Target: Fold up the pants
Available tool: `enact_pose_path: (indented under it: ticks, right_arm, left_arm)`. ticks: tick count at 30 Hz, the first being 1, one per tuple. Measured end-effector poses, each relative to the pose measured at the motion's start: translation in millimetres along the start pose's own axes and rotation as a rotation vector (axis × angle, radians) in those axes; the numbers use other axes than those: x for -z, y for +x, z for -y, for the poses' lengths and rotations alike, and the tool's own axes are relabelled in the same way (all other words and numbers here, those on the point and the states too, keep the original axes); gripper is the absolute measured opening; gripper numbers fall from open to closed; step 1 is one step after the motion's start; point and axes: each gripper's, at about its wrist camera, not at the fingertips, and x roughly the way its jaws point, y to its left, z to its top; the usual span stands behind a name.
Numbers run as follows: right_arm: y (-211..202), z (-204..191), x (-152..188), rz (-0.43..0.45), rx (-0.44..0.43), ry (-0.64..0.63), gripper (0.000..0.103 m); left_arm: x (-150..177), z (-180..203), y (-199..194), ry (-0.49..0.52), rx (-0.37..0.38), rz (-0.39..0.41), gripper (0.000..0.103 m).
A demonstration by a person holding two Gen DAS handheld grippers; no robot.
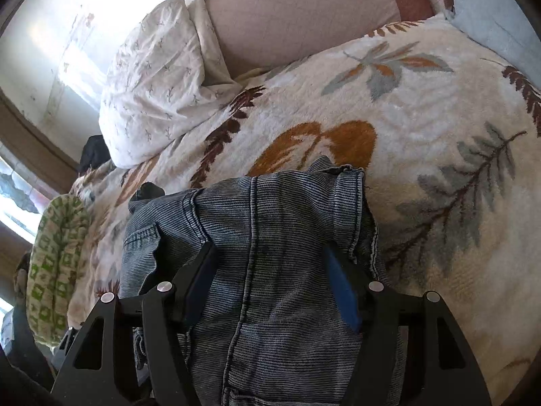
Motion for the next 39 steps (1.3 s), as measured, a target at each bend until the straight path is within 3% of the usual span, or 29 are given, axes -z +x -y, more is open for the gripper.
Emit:
enact_pose_path:
  ticks: [16, 19, 26, 32, 36, 39]
  right_arm:
    - [6, -15, 6, 0.045, 0.131, -0.032, 0.063]
    - [-4, -14, 7, 0.047, 0.108, 0.013, 0.067]
    - [-73, 3, 12, 0.101, -0.01, 0.144, 0.078]
    - [-131, 46, 32, 0.172, -0.023, 0.251, 0.084]
    - [-129, 61, 34, 0.131, -0.052, 0.288, 0.084]
    - [-114, 60, 33, 0.055, -0.05, 0.262, 0.084]
  left_arm:
    - [-4, -6, -1, -0.052, 0.001, -0.025, 0.103]
    - [-7, -16, -14, -0.078, 0.034, -0.047, 0.103]
    - [-12, -52, -53, -0.144, 0.049, 0.026, 0.103]
    - [-9, -82, -40, -0.257, 0.036, 0.001, 0.103]
    - [-4, -77, -20, -0.245, 0.05, -0.051, 0.103]
    - [-5, -67, -15, -0.197, 0.07, -0.039, 0.103]
